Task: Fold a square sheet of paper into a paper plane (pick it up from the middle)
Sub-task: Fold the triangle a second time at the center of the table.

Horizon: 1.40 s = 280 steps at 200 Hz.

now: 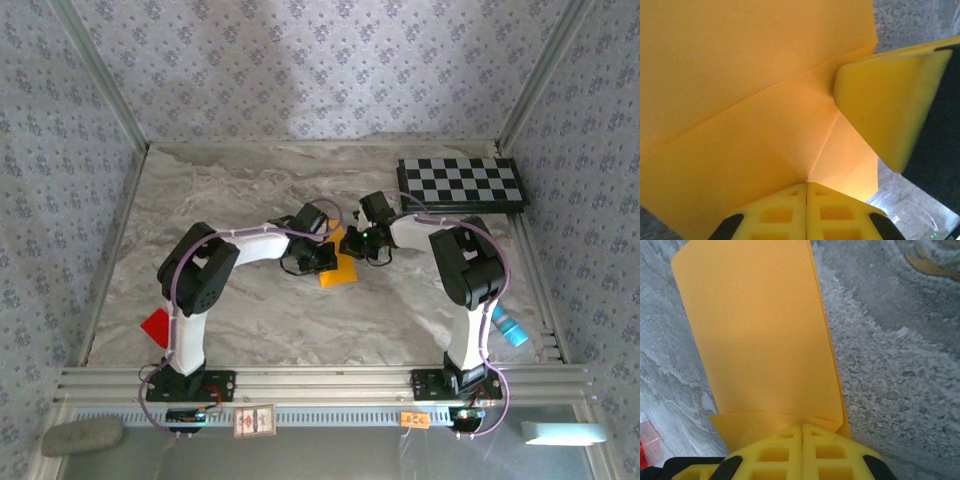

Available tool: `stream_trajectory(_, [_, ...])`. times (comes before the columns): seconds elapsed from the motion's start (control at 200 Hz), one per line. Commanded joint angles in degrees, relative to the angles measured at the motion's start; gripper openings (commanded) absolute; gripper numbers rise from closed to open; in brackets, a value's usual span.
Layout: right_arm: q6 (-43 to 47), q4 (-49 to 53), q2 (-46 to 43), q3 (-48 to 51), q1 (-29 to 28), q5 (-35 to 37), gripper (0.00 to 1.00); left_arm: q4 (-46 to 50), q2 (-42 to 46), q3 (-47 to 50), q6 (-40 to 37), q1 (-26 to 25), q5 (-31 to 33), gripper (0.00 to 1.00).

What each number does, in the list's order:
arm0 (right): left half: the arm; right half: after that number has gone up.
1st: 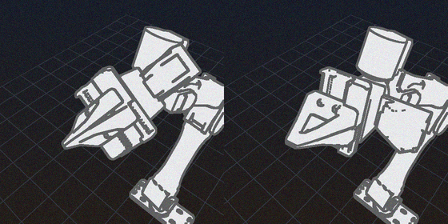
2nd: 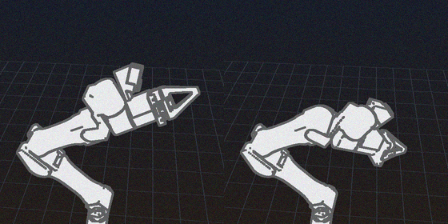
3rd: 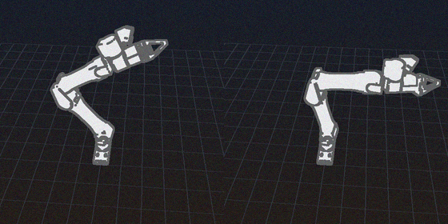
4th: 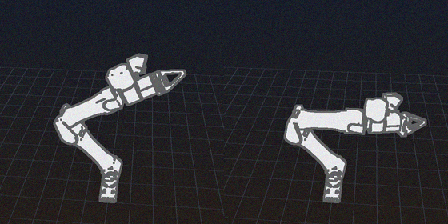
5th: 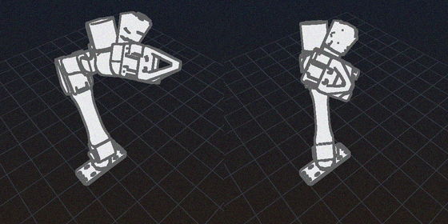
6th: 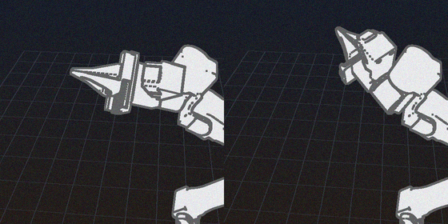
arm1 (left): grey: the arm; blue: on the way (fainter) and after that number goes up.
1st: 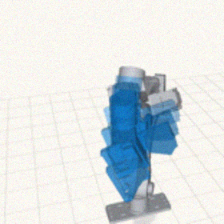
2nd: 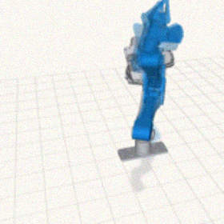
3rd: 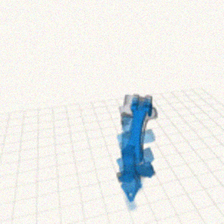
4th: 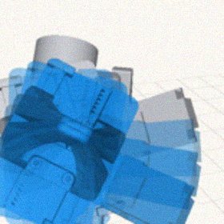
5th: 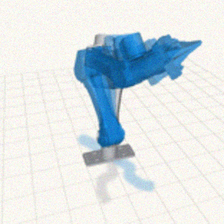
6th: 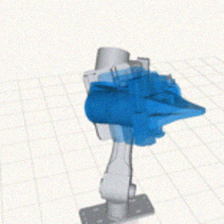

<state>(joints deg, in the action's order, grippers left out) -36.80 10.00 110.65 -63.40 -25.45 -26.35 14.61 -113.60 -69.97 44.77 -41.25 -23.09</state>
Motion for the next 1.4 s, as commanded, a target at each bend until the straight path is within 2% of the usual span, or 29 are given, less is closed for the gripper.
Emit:
stream_trajectory(0.0, [-0.18,5.99,3.84,0.28,0.36,4.54,0.04,1.83,-0.44,2.71,-0.86,-0.35,-0.83,0.04])
stream_trajectory(0.365, [-1.74,3.17,4.97,2.62,1.56,3.73,0.04,9.74,9.18,13.12,-4.19,-0.97,-1.78,0.04])
stream_trajectory(0.605, [-2.98,-0.47,0.70,2.40,1.18,-2.52,0.06,8.44,13.56,8.46,-1.90,-1.10,2.93,0.08])
stream_trajectory(0.75, [-4.11,-4.00,-4.03,2.29,1.10,-5.75,0.12,3.08,13.39,5.82,1.95,-0.18,6.05,0.17])
stream_trajectory(0.84, [-5.52,-5.98,-6.79,3.74,1.32,-6.15,0.21,-0.24,12.34,5.43,4.71,1.14,6.13,0.25])
stream_trajectory(0.94, [-7.75,-8.56,-8.94,6.43,1.94,-5.75,0.30,-2.40,10.81,4.38,6.86,2.19,6.28,0.27])
stream_trajectory(1.044, [-9.22,-8.91,-10.16,8.19,2.34,-4.87,0.37,-4.79,8.76,3.43,8.26,2.41,6.20,0.27])
stream_trajectory(1.189, [-10.96,-8.79,-10.74,9.90,2.12,-3.10,0.47,-6.40,5.93,2.80,10.23,2.56,8.57,0.20])
stream_trajectory(1.394, [-12.76,-8.43,-9.09,9.74,1.16,-2.45,0.48,-8.67,4.29,4.65,12.94,2.76,12.10,0.13])
